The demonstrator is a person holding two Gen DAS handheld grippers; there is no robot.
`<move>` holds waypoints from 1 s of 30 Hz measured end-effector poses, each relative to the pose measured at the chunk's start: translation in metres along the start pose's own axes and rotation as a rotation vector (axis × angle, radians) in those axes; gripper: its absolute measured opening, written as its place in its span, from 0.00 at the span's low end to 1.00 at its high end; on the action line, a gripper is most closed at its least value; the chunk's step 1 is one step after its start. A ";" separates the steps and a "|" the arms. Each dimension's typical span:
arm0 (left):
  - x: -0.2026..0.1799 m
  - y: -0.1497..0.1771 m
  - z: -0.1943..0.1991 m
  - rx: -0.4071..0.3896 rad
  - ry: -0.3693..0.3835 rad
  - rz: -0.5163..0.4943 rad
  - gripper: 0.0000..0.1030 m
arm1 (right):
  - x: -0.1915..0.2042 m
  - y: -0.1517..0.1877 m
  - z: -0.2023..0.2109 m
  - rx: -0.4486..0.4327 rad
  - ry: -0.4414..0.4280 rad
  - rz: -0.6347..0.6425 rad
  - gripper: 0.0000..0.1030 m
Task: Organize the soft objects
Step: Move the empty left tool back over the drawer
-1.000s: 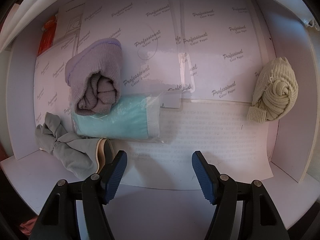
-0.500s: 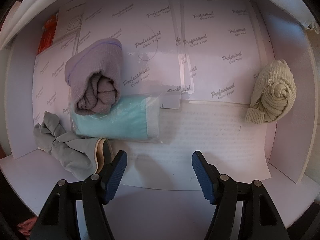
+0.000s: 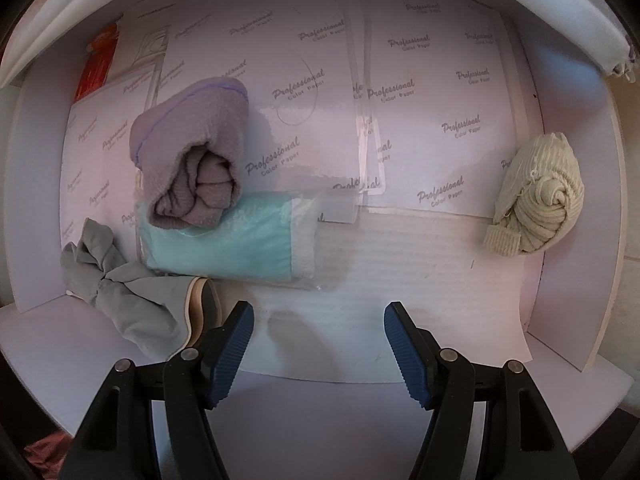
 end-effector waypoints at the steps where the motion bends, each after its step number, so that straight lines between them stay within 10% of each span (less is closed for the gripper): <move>1: 0.002 0.002 0.003 -0.002 -0.001 -0.002 0.50 | 0.000 0.000 0.000 -0.001 0.003 0.001 0.67; 30: 0.037 0.091 0.027 0.059 -0.082 -0.111 0.53 | -0.020 0.001 0.032 -0.114 0.044 -0.012 0.71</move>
Point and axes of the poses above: each gripper's, at about its wrist camera, not at the fingertips, and z roughly against the way its jaws point, x to its left, y to its underside, the point moved 8 cm from there along -z, roughly the way its jaws point, and after that the axes turned 7 degrees about z, right-handed, at the moved point
